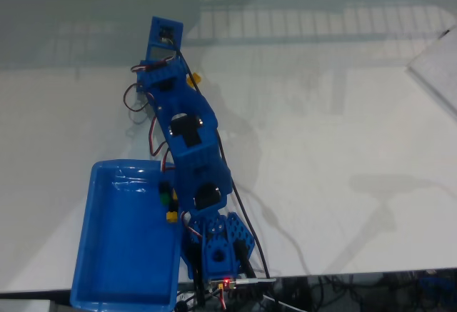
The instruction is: Pick up all the lego then put into the bin
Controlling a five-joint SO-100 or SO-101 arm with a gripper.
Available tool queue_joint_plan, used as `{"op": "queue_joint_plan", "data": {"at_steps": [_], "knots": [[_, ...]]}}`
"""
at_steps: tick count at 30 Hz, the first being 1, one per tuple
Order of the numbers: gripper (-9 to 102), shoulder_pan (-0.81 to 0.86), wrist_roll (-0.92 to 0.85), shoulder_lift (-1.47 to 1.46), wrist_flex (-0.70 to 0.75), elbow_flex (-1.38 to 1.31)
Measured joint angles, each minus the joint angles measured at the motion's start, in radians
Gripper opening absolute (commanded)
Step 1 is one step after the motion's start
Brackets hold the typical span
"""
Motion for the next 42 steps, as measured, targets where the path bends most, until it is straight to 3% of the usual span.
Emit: {"op": "queue_joint_plan", "data": {"at_steps": [18,30,37,42], "knots": [[1,-0.003,-0.017,-0.023,0.002,-0.018],[0,-0.006,0.0,0.008,0.037,-0.029],[0,-0.006,0.048,0.411,0.115,0.101],[0,-0.095,0.048,0.796,0.336,0.181]]}}
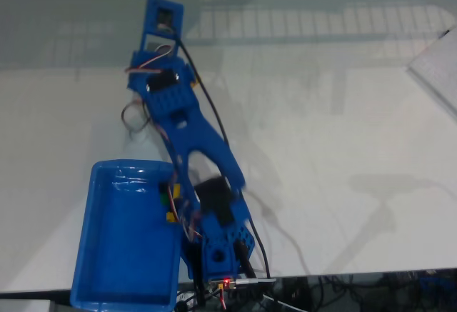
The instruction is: Pick up all the lego then put into the bin
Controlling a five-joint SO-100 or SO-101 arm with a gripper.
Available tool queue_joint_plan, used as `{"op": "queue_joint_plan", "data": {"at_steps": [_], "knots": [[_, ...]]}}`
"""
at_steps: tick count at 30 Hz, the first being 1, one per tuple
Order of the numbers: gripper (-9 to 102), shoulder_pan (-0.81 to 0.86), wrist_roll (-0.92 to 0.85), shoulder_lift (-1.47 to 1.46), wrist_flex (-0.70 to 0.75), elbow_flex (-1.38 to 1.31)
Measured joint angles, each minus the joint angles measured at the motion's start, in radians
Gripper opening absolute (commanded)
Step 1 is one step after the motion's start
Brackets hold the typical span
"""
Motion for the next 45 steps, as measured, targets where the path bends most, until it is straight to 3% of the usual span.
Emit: {"op": "queue_joint_plan", "data": {"at_steps": [6,12,21,26,38,41,45], "knots": [[0,-0.265,-0.009,0.342,0.318,0.003],[0,-0.604,-0.026,0.5,0.588,0.003],[2,-1.02,-0.005,0.54,0.798,0.009],[15,-1.065,0.002,0.52,0.816,0.06],[19,-1.04,-0.011,0.495,0.844,0.064],[19,-0.946,-0.058,0.494,0.841,0.064],[19,-0.681,-0.135,0.446,0.746,0.064]]}}
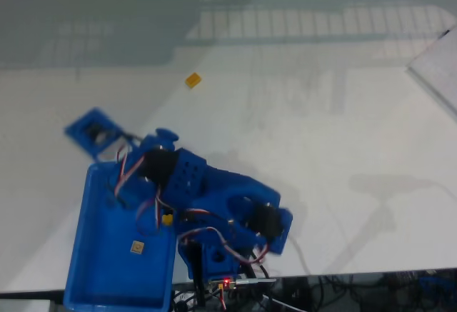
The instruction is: Pick up all the lego then put into the bin
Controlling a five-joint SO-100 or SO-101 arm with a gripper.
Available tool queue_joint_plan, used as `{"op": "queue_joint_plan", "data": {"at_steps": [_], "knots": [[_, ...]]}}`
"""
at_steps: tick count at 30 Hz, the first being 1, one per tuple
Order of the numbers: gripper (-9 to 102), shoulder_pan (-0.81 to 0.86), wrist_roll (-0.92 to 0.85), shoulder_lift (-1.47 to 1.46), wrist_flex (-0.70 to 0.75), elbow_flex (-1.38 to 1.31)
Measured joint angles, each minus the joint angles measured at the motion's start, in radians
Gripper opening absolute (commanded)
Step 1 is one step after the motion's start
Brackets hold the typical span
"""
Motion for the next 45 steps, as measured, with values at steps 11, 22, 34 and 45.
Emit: {"op": "queue_joint_plan", "data": {"at_steps": [11,22,34,45], "knots": [[21,0.811,-0.103,-0.275,-0.749,0.216],[23,0.988,0.216,-0.71,-0.92,0.067],[24,1.003,0.229,-1.066,-0.874,-0.224],[24,1.009,0.207,-1.198,-0.785,-0.371]]}}
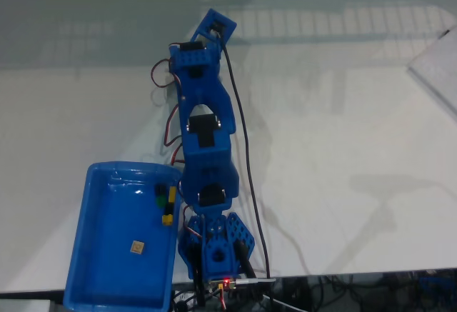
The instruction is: Pick up all the lego then put into the bin
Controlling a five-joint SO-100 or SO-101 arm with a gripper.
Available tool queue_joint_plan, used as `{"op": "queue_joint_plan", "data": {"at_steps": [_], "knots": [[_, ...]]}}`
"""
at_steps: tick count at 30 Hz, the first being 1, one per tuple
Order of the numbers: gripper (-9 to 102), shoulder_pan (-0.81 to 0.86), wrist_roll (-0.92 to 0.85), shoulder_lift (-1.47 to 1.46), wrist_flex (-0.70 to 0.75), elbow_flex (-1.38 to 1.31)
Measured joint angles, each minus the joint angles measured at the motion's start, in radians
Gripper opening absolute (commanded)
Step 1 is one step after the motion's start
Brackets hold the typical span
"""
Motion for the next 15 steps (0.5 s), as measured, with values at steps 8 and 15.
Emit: {"op": "queue_joint_plan", "data": {"at_steps": [8,15], "knots": [[24,0.0,-0.009,-0.044,0.006,-0.018],[24,0.015,-0.012,-0.114,0.055,-0.091]]}}
